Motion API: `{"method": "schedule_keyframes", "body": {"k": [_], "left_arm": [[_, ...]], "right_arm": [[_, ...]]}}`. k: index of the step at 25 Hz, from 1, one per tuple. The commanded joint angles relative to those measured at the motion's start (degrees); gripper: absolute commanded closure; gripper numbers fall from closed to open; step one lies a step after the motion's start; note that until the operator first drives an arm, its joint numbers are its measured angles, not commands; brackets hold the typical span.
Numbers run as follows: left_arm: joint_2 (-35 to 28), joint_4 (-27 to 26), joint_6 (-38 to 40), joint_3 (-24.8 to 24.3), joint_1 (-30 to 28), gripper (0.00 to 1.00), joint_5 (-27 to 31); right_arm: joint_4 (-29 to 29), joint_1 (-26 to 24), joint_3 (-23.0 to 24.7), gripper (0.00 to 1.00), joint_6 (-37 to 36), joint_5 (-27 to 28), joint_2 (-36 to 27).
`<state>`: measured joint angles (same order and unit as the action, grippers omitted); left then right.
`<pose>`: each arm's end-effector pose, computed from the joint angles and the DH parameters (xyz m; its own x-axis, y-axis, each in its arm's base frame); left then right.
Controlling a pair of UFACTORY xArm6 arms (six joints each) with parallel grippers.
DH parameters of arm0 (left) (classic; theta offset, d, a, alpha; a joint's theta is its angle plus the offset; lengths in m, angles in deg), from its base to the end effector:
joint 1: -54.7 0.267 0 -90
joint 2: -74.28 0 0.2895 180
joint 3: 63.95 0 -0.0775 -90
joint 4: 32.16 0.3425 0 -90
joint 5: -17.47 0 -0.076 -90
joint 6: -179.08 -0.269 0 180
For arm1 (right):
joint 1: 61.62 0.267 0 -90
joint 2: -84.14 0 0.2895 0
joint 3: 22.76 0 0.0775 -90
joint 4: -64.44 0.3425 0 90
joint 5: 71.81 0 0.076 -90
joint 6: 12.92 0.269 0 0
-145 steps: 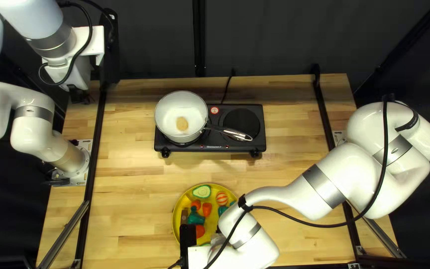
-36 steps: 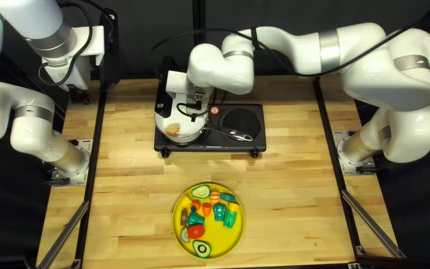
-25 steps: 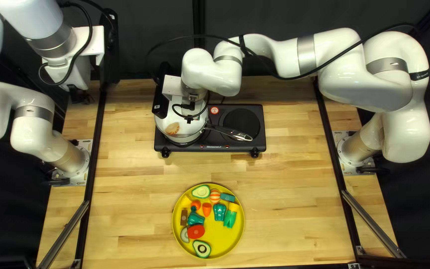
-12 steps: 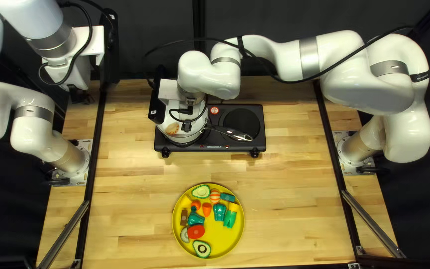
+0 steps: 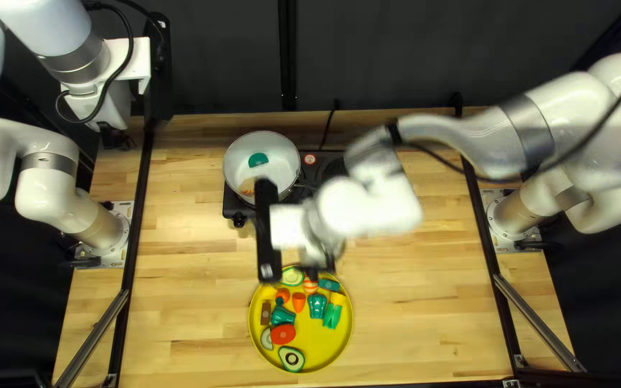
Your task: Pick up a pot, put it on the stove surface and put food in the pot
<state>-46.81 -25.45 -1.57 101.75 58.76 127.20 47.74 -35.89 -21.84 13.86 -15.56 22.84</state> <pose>0.2147 0.0479 0.4173 0.9938 0.0988 -0.0503 0.0927 -0.9895 -0.1113 0.5398 0.2022 0.1629 0.9760 0.1495 0.1587 0.1165 -0.9729 0.1997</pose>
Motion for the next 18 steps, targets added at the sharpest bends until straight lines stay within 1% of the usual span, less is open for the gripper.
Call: {"method": "schedule_keyframes", "body": {"k": [1,4,6,8,9,10,11,12,18], "left_arm": [[0.0,0.0,0.0,0.0,0.0,0.0,0.0],[0.0,0.0,0.0,0.0,0.0,0.0,0.0],[0.0,0.0,0.0,0.0,0.0,0.0,0.0],[0.0,0.0,0.0,0.0,0.0,0.0,0.0],[0.0,0.0,0.0,0.0,0.0,0.0,0.0],[0.0,0.0,0.0,0.0,0.0,0.0,0.0],[0.0,0.0,0.0,0.0,0.0,0.0,0.0],[0.0,0.0,0.0,0.0,0.0,0.0,0.0],[0.0,0.0,0.0,0.0,0.0,0.0,0.0]], "right_arm": [[-1.03,4.79,-0.78,0.0,6.33,-3.25,6.61],[-0.97,5.69,-2.8,0.0,7.98,-3.17,10.24],[-0.51,5.77,-2.62,0.0,7.43,-3.08,10.66],[0.16,5.43,-0.12,0.0,5.75,-3.9,9.06],[1.4,4.88,1.89,0.0,3.48,-4.67,7.67],[3.34,4.29,2.73,0.0,0.46,-4.99,7.15],[6.01,3.64,2.47,0.0,-3.45,-4.67,7.41],[7.65,3.26,1.97,0.0,-5.87,-4.18,7.74],[7.65,3.26,1.97,0.0,-5.87,-4.18,7.74]]}}
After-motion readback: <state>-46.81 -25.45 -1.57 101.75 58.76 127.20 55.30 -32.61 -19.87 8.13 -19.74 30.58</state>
